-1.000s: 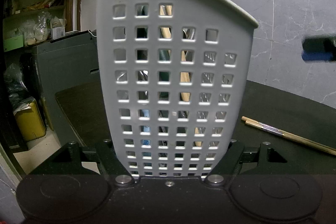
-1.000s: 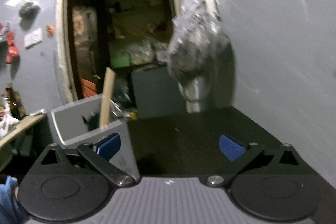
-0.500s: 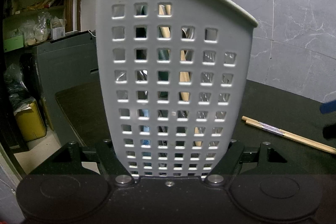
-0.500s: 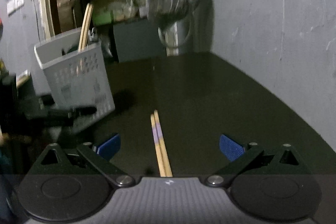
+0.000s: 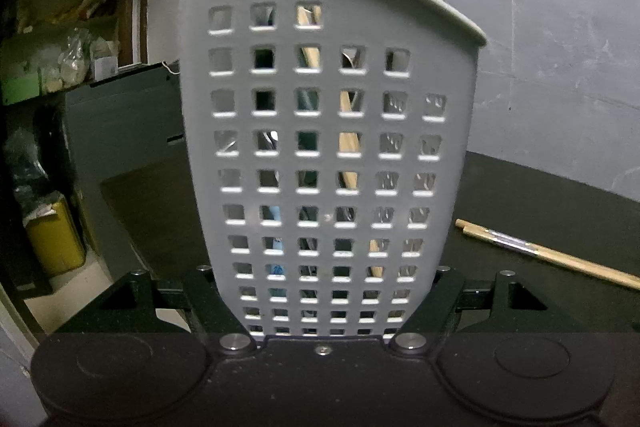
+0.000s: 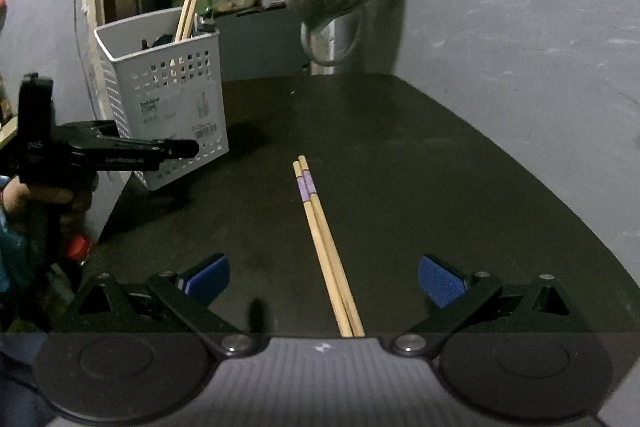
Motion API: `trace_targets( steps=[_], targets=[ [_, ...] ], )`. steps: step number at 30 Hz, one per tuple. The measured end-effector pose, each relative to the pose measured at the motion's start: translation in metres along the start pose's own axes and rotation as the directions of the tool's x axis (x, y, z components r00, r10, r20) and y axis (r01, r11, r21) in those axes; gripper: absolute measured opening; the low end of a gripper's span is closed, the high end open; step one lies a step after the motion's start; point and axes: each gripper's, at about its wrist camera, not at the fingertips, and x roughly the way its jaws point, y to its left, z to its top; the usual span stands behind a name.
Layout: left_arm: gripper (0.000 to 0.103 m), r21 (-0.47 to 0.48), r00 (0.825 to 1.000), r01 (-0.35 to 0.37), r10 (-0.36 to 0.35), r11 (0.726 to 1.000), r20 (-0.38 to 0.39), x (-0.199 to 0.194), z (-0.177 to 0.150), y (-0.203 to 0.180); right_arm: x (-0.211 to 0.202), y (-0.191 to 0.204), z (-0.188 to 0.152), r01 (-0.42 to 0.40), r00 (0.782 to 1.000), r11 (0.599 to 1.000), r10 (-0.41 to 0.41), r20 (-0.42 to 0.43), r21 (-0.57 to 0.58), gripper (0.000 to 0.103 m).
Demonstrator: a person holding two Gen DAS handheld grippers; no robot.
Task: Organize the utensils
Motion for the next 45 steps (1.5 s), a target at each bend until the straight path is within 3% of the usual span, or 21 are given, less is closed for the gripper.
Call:
trace_targets(
  steps=[7, 10, 18, 24, 28, 30, 33, 36, 40, 45],
  targets=[
    [0.075, 0.018, 1.000, 0.015, -0.016, 1.000, 0.003, 0.004, -0.002, 0.000, -0.064, 0.019, -0.004, -0.009, 0.996, 0.998, 0.003, 0.085, 0.064, 0.103],
    [0.075, 0.034, 1.000, 0.024, -0.024, 0.999, 0.004, 0.006, -0.003, 0.001, -0.096, 0.029, -0.007, -0.031, 0.988, 0.995, 0.015, 0.156, 0.100, 0.103],
    [0.075, 0.062, 0.999, 0.044, -0.045, 0.997, 0.003, 0.011, -0.006, -0.001, -0.158, 0.058, -0.023, -0.002, 0.958, 0.987, -0.045, 0.284, 0.163, 0.103],
    [0.075, 0.063, 0.999, 0.050, -0.051, 0.997, 0.009, 0.006, -0.009, 0.007, -0.180, 0.061, -0.008, -0.139, 0.910, 0.935, -0.008, 0.414, 0.326, 0.103],
    [0.075, 0.057, 0.999, 0.049, -0.049, 0.997, 0.003, 0.007, -0.011, 0.009, -0.172, 0.066, 0.018, -0.287, 0.872, 0.884, 0.082, 0.482, 0.369, 0.103],
    [0.075, 0.058, 0.999, 0.049, -0.049, 0.997, 0.004, 0.007, -0.011, 0.009, -0.160, 0.072, 0.029, -0.263, 0.887, 0.904, 0.089, 0.453, 0.337, 0.103],
    [0.075, 0.071, 0.999, 0.051, -0.052, 0.996, 0.012, 0.004, -0.014, 0.008, -0.133, 0.080, 0.039, -0.147, 0.939, 0.965, 0.068, 0.336, 0.217, 0.103],
    [0.075, 0.083, 0.998, 0.049, -0.052, 0.995, 0.026, 0.001, -0.019, 0.007, -0.099, 0.077, 0.040, -0.140, 0.969, 0.982, 0.110, 0.222, 0.124, 0.103],
    [0.076, 0.105, 0.998, 0.038, -0.043, 0.994, 0.038, -0.002, -0.024, 0.005, -0.054, 0.060, 0.040, -0.176, 0.982, 0.980, 0.168, 0.087, 0.097, 0.102],
    [0.076, 0.103, 0.998, 0.036, -0.041, 0.994, 0.044, 0.002, -0.025, -0.001, -0.009, 0.043, 0.044, -0.092, 0.995, 0.996, 0.092, -0.044, 0.001, 0.086]
  ],
)
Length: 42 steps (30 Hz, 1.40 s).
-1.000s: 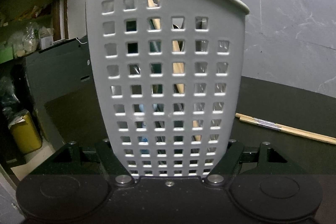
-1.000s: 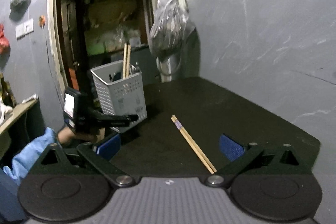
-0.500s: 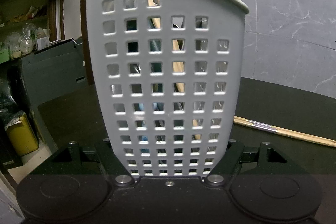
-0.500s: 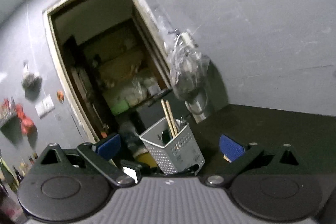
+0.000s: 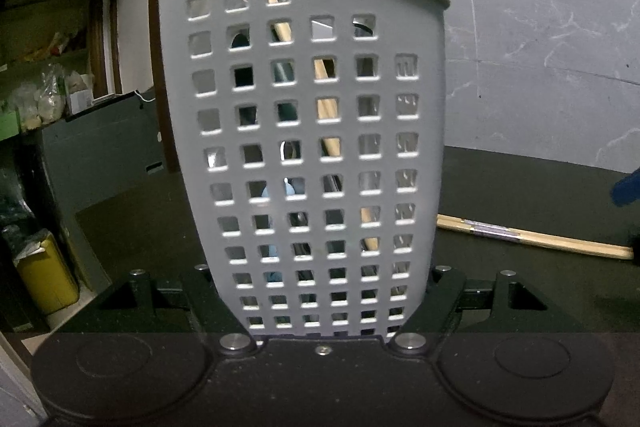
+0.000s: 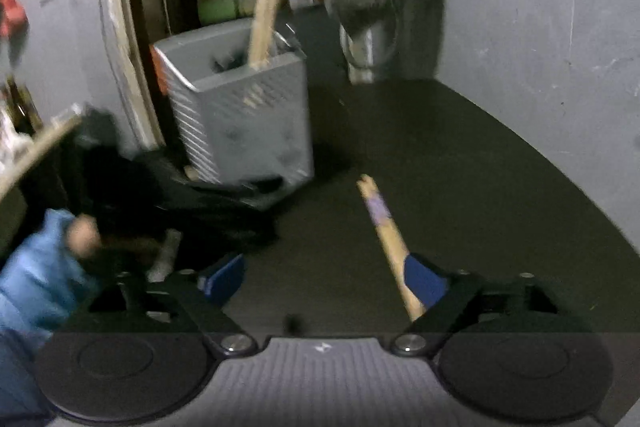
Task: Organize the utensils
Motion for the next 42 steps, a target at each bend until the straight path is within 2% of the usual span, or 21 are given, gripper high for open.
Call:
trace_targets(
  steps=[4, 7, 9, 10, 21, 26, 36, 42],
  targets=[
    [0.076, -0.003, 1.000, -0.001, 0.001, 1.000, 0.001, 0.001, -0.002, 0.000, 0.023, -0.024, 0.008, 0.042, 0.998, 0.999, -0.042, -0.051, -0.004, 0.074],
    [0.076, -0.004, 1.000, -0.001, 0.001, 1.000, 0.000, 0.001, -0.002, 0.000, 0.034, -0.036, 0.010, 0.038, 0.996, 0.999, -0.039, -0.076, -0.010, 0.061],
    [0.076, -0.004, 1.000, -0.002, 0.002, 1.000, 0.000, -0.001, 0.000, 0.000, 0.042, -0.041, 0.013, 0.048, 0.995, 0.999, -0.049, -0.087, -0.015, 0.046],
    [0.076, -0.004, 1.000, -0.003, 0.003, 1.000, 0.000, -0.001, 0.000, -0.001, 0.046, -0.044, 0.015, 0.055, 0.994, 0.998, -0.057, -0.093, -0.018, 0.044],
    [0.076, -0.005, 1.000, -0.006, 0.006, 1.000, 0.000, -0.001, 0.001, -0.002, 0.074, -0.056, 0.033, 0.033, 0.989, 0.995, -0.047, -0.143, -0.097, 0.029],
    [0.076, -0.006, 1.000, -0.006, 0.006, 1.000, -0.001, -0.001, 0.001, -0.002, 0.077, -0.056, 0.033, 0.010, 0.985, 0.993, -0.030, -0.171, -0.117, 0.027],
    [0.076, -0.007, 1.000, -0.006, 0.006, 1.000, 0.000, -0.001, 0.001, -0.002, 0.076, -0.059, 0.028, -0.028, 0.977, 0.992, 0.002, -0.212, -0.120, 0.008],
    [0.076, -0.009, 1.000, -0.008, 0.008, 1.000, 0.000, -0.001, 0.001, -0.003, 0.074, -0.061, 0.026, -0.055, 0.978, 0.994, 0.034, -0.207, -0.095, 0.007]
  ],
)
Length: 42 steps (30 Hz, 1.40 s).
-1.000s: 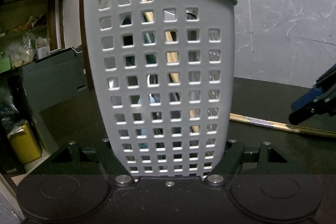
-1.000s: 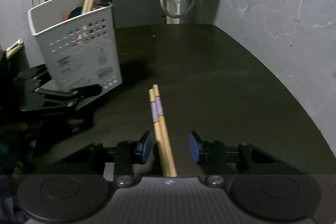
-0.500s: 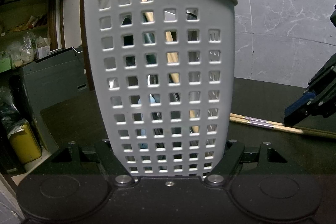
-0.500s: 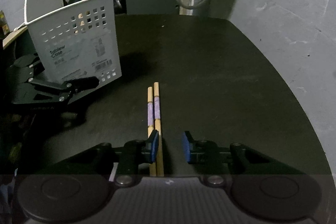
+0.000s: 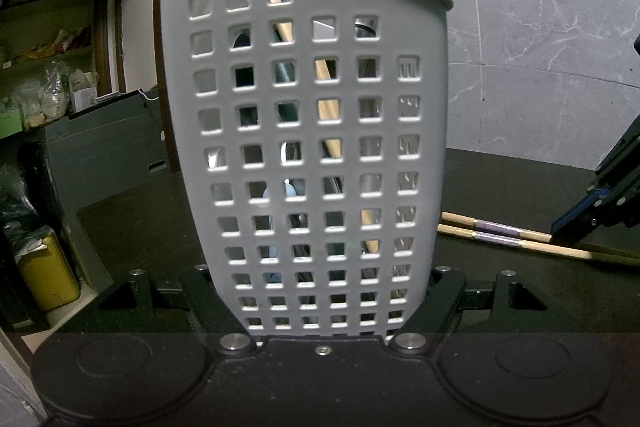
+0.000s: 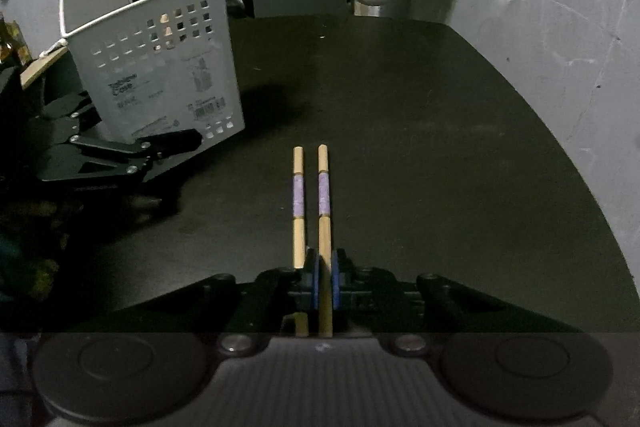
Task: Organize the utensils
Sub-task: 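Lower the open right gripper around the purple-banded chopsticks, then close the right gripper on both purple-banded chopsticks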
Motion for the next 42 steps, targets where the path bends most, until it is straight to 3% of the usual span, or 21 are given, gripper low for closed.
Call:
trace_targets(
  steps=[13, 16, 18, 24, 30, 34, 39, 42],
  targets=[
    [0.076, 0.000, 1.000, 0.000, 0.000, 1.000, 0.000, 0.000, 0.000, 0.000, -0.002, 0.001, 0.001, -0.013, 1.000, 0.999, 0.013, -0.005, -0.029, 0.008],
    [0.076, 0.000, 1.000, -0.001, 0.001, 1.000, -0.001, 0.000, 0.000, 0.000, -0.005, -0.005, 0.002, -0.038, 0.999, 0.999, 0.038, 0.011, 0.007, 0.027],
    [0.076, 0.001, 1.000, -0.001, 0.001, 1.000, -0.001, 0.000, 0.000, 0.000, -0.005, -0.009, 0.003, -0.063, 0.998, 0.997, 0.062, 0.016, 0.049, 0.046],
    [0.076, 0.000, 1.000, -0.001, 0.001, 1.000, -0.001, 0.000, 0.000, 0.000, -0.003, -0.012, 0.003, -0.107, 0.994, 0.986, 0.105, 0.018, 0.127, 0.064],
    [0.076, 0.000, 1.000, -0.001, 0.001, 1.000, -0.001, 0.000, 0.000, 0.000, 0.004, 0.004, 0.003, -0.108, 0.994, 0.990, 0.109, -0.009, 0.086, 0.074],
    [0.076, 0.000, 1.000, -0.001, 0.001, 1.000, 0.000, 0.000, 0.000, 0.000, 0.007, 0.021, 0.004, -0.035, 0.999, 0.999, 0.035, -0.037, 0.004, 0.071],
    [0.076, 0.000, 1.000, -0.002, 0.002, 1.000, -0.001, 0.000, 0.000, 0.000, 0.007, 0.027, 0.006, -0.009, 0.999, 1.000, 0.008, -0.039, -0.029, 0.033],
    [0.076, -0.001, 1.000, -0.001, 0.001, 1.000, 0.000, 0.000, -0.001, 0.000, 0.007, 0.025, 0.006, -0.009, 0.999, 1.000, 0.008, -0.042, -0.021, 0.017]
  ],
)
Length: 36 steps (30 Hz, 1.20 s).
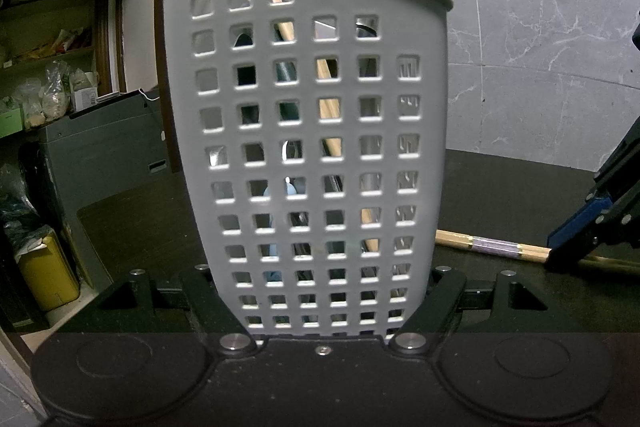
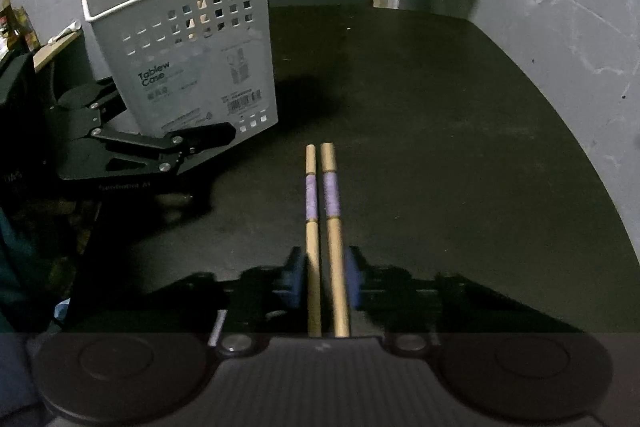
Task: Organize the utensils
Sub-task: 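Close the right gripper on both purple-banded chopsticks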
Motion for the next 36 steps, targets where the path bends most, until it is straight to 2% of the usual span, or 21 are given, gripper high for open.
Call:
trace_targets(
  steps=[8, 16, 29, 31, 32, 33, 36],
  targets=[
    [0.076, -0.001, 1.000, 0.000, 0.000, 1.000, 0.000, 0.000, 0.000, 0.000, 0.001, -0.001, 0.001, 0.006, 1.000, 1.000, -0.006, -0.003, 0.012, 0.015],
    [0.076, -0.005, 1.000, 0.002, -0.002, 1.000, 0.001, 0.001, 0.000, 0.000, 0.003, -0.002, 0.006, 0.005, 1.000, 1.000, -0.005, -0.027, 0.006, 0.018],
    [0.075, -0.013, 1.000, 0.001, -0.001, 1.000, 0.003, 0.001, -0.001, 0.002, 0.015, 0.000, 0.025, -0.002, 0.997, 1.000, 0.001, -0.079, -0.013, 0.035],
    [0.075, -0.015, 1.000, 0.003, -0.003, 1.000, 0.003, 0.000, -0.001, 0.003, 0.016, 0.000, 0.028, -0.003, 0.996, 1.000, 0.002, -0.091, -0.012, 0.031],
    [0.075, -0.017, 1.000, 0.002, -0.002, 1.000, 0.002, 0.000, 0.000, 0.003, 0.015, 0.000, 0.028, -0.008, 0.995, 1.000, 0.006, -0.095, -0.015, 0.026],
    [0.075, -0.021, 1.000, 0.001, -0.001, 1.000, 0.002, 0.000, 0.000, 0.004, 0.015, 0.001, 0.030, 0.001, 0.995, 1.000, -0.002, -0.101, -0.015, 0.014],
    [0.075, -0.029, 1.000, 0.003, -0.003, 1.000, 0.003, 0.000, 0.001, 0.005, 0.017, 0.005, 0.036, 0.021, 0.991, 0.999, -0.025, -0.134, -0.032, 0.013]
  ],
)
